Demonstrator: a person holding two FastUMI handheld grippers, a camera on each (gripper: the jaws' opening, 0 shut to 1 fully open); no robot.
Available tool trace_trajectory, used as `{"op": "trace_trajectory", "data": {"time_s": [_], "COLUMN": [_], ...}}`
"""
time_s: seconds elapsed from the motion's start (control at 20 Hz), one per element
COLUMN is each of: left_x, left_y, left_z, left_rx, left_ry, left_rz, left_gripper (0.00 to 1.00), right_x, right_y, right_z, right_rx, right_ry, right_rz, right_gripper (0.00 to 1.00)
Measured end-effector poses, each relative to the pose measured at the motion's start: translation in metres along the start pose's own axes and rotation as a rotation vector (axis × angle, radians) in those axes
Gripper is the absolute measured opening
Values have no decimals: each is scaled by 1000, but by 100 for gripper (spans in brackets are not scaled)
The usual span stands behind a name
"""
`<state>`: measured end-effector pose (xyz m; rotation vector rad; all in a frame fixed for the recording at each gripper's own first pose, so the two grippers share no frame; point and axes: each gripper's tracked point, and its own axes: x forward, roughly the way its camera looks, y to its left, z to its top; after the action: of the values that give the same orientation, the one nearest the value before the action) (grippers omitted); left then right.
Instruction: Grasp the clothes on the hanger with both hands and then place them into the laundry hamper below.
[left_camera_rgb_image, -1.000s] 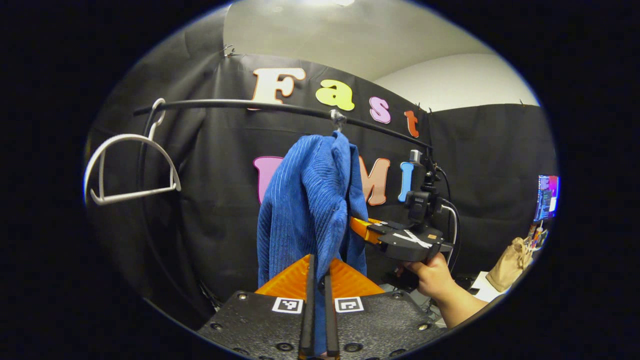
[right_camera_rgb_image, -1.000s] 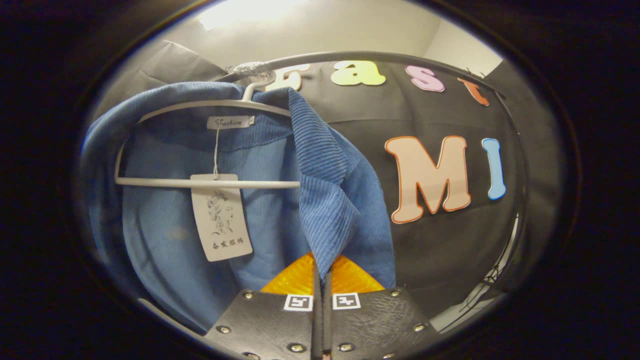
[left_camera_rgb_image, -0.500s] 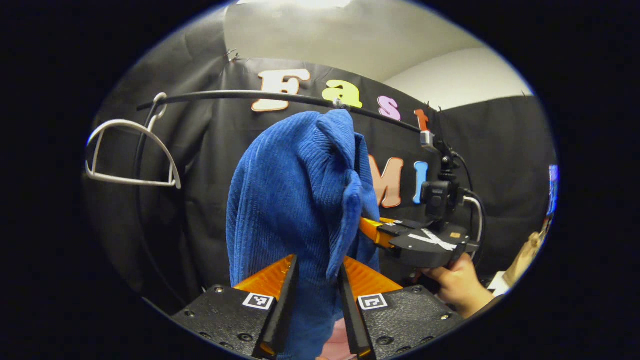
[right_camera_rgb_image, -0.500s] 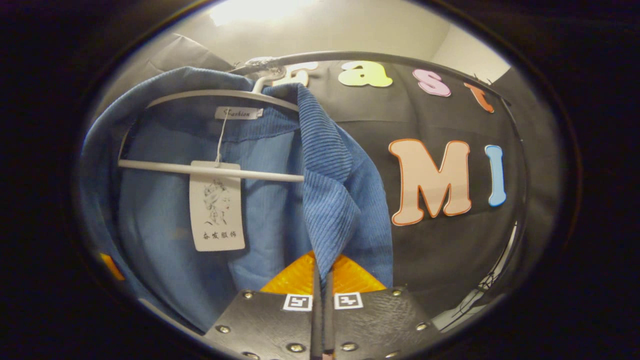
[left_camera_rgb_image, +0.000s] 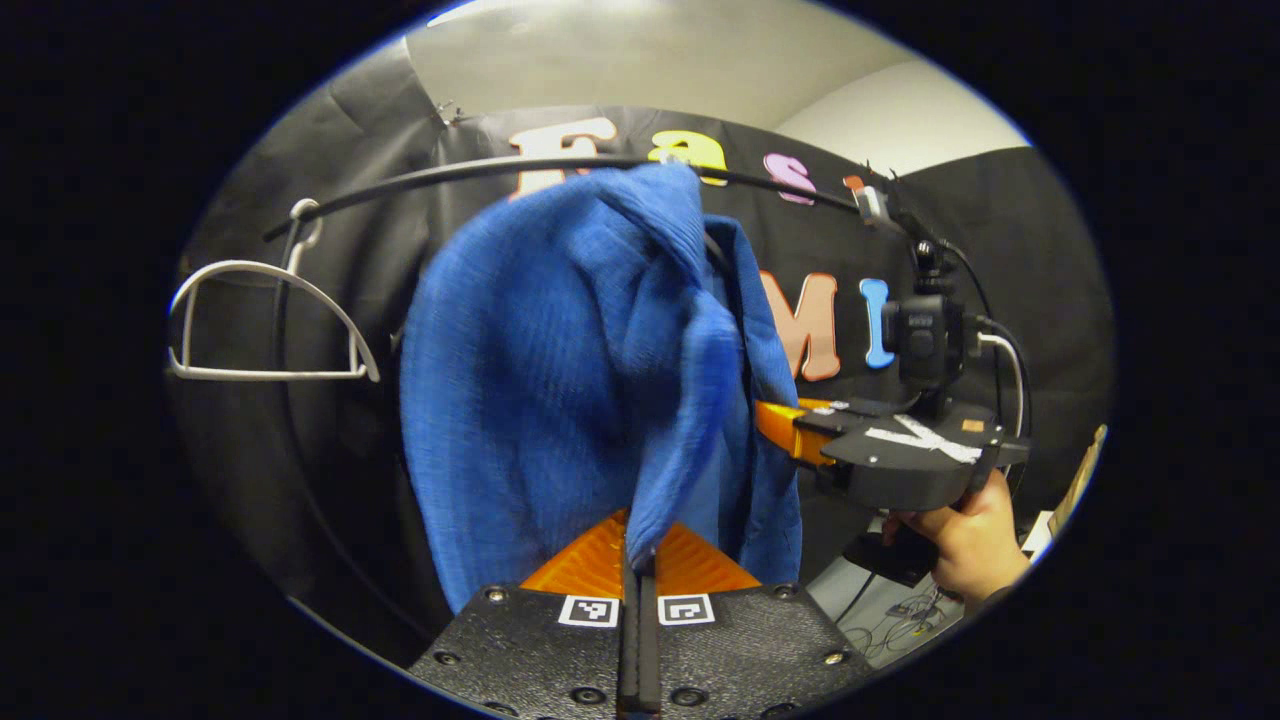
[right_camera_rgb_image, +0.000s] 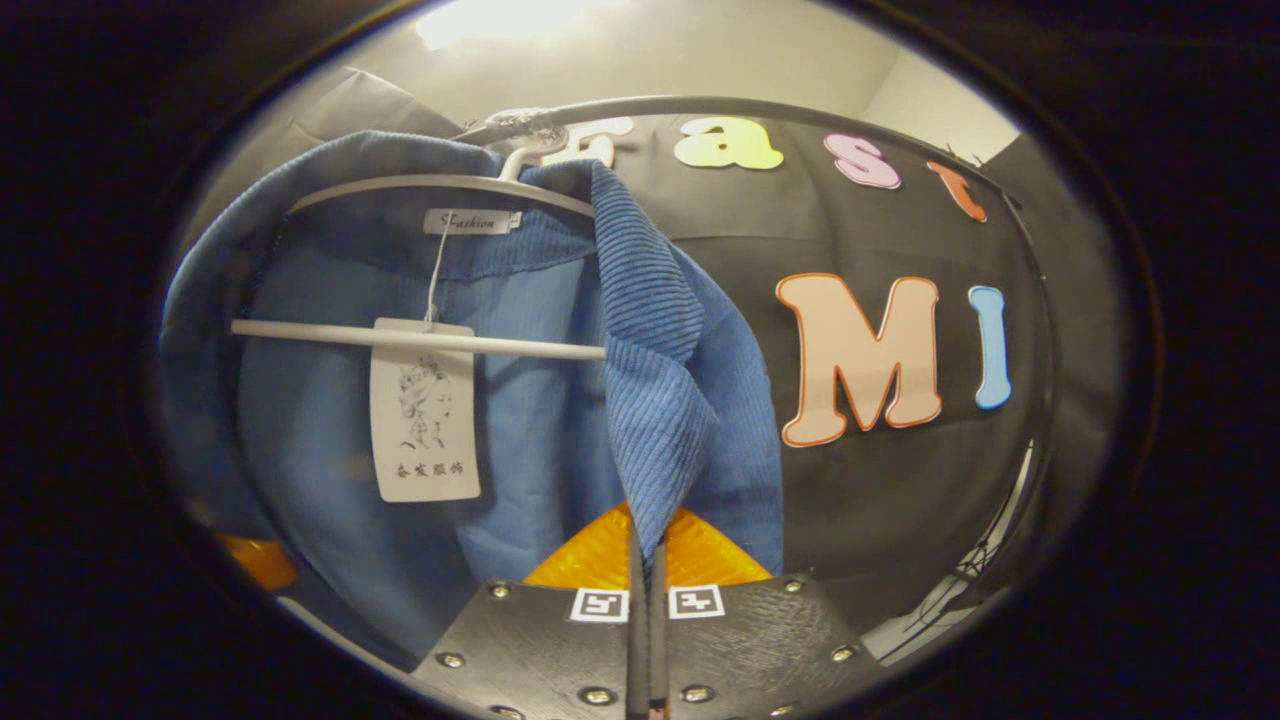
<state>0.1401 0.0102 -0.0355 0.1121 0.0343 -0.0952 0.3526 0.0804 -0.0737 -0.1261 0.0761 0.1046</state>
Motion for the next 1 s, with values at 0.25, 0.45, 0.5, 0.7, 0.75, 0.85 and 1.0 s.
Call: {"op": "trace_trajectory", "data": {"time_s": [0.25,0.45,0.5,0.7,0.75,0.85,1.0], "left_x": [-55,-76,-79,-77,-74,-69,-58], "left_y": [11,37,47,68,80,105,127], "left_z": [45,71,76,97,100,113,134], "left_rx": [35,47,48,-11,-14,-15,-14], "left_ry": [-70,-81,-86,-103,-103,-139,-177], "left_rz": [-60,-51,-34,-26,0,68,129], "left_gripper": [0,0,0,0,0,0,0], "right_x": [-7,-10,-8,1,3,6,18], "right_y": [-41,-80,-85,-107,-114,-128,-137], "right_z": [16,39,48,72,78,90,101], "right_rx": [-27,-90,-95,-87,-83,-91,-100], "right_ry": [-27,-87,-108,-134,-140,-158,-167], "right_rz": [-140,-273,-290,-346,-357,-384,-400], "right_gripper": [0,2,0,1,0,0,0]}}
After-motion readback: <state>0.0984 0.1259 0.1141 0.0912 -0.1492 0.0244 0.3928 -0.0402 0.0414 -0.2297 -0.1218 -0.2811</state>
